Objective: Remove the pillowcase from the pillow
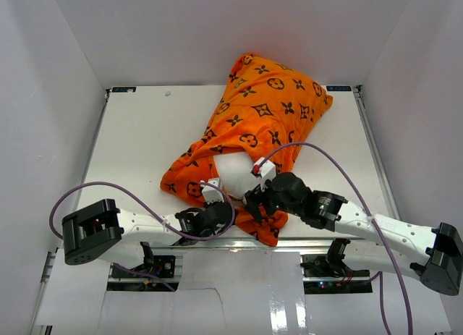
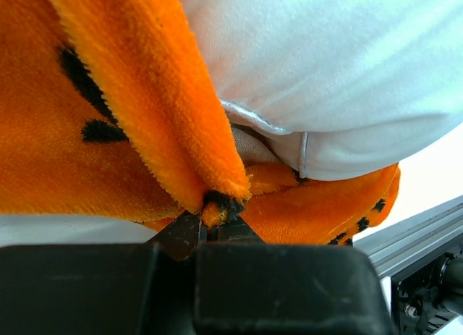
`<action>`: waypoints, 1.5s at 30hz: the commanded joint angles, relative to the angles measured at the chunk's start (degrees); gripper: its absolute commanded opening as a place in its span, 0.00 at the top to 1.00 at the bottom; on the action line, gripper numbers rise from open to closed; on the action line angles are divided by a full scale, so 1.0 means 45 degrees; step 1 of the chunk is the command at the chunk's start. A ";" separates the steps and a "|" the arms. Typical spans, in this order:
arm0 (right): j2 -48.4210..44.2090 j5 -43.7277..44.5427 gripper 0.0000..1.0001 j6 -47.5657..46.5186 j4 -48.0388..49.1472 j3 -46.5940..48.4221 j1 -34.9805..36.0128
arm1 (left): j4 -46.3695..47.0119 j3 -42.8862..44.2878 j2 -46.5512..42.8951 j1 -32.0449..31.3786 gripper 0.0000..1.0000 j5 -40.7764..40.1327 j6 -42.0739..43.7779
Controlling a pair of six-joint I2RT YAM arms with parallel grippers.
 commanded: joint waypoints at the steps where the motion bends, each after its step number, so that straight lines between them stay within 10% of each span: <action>1: 0.0668 0.3732 0.16 0.0596 0.1508 -0.0248 0.0891 | -0.0625 -0.0123 -0.0038 -0.0134 1.00 0.0430 -0.0388; 10: 0.4263 0.7273 0.17 0.1630 0.2641 -0.0503 0.1499 | -0.0645 -0.0377 -0.0544 -0.0290 1.00 0.0294 -0.0660; 15: 0.5437 0.7766 0.55 0.2081 0.3012 -0.0016 0.1246 | -0.0684 -0.0884 -0.1268 -0.0310 1.00 0.0176 -0.0837; 17: 0.5848 0.7824 0.92 0.2100 0.3032 0.0316 0.1089 | -0.0742 -0.0982 -0.1657 -0.0310 1.00 0.0118 -0.0857; 32: 0.5614 0.1655 0.92 -0.0321 0.1354 0.7949 -0.0649 | -0.0548 -0.1002 -0.0703 -0.0310 1.00 0.0020 -0.0818; 45: 0.6220 -0.0729 0.92 0.0185 0.1059 1.0005 -0.1821 | -0.0352 0.0187 0.1756 -0.0349 1.00 0.0274 -0.0954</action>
